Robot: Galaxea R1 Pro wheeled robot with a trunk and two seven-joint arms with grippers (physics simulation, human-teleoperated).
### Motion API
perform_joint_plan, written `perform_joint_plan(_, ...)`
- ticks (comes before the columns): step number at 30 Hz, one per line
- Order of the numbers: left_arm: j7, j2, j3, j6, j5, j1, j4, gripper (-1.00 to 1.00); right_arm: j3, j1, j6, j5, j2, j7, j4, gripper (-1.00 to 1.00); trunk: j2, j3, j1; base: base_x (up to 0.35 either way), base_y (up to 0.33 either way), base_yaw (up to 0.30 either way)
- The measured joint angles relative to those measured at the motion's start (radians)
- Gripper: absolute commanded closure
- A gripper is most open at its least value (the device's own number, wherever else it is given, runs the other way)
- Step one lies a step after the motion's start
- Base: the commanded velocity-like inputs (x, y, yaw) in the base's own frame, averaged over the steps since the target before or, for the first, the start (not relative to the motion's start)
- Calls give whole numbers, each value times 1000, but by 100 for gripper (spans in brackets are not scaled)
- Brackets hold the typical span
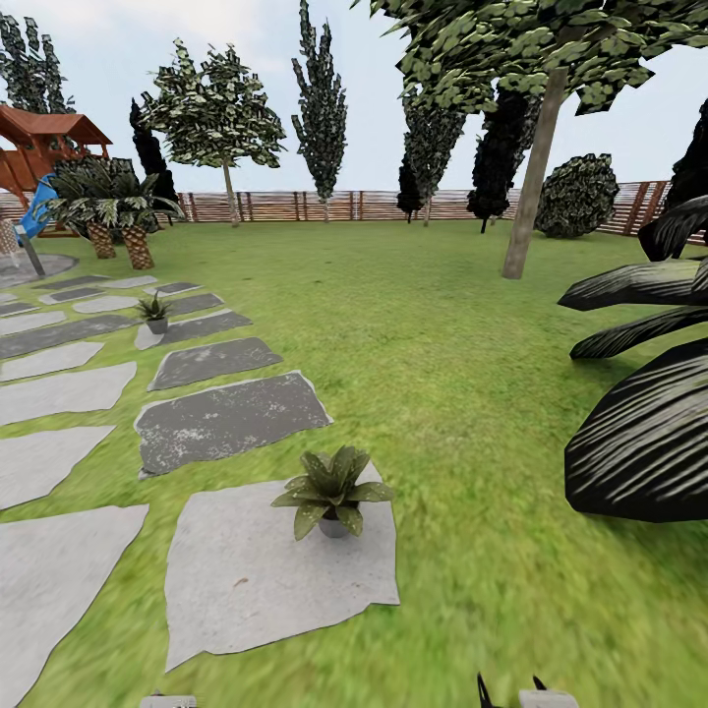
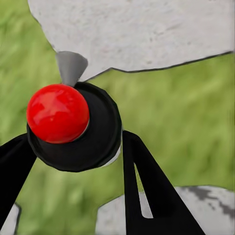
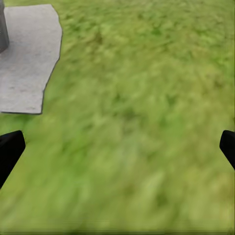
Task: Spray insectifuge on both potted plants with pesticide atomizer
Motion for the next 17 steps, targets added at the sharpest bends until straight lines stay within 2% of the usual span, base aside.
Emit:
perform_joint_plan(10, 1, 0, 1, -7, 1, 0, -5, 100, 0, 1, 0, 0, 0, 0, 1, -100, 0, 0, 0, 0, 0, 0)
perform_joint_plan(12, 0, -13, -2, -9, -5, 0, -8, 100, 0, 1, 0, 0, 0, 0, 1, -100, 0, 0, 0, 0, 0, 0)
perform_joint_plan(17, 2, -18, 0, -12, -6, 0, -12, 100, 0, 1, 0, 0, 0, 0, 1, -100, 0, 0, 0, 0, 0, 0)
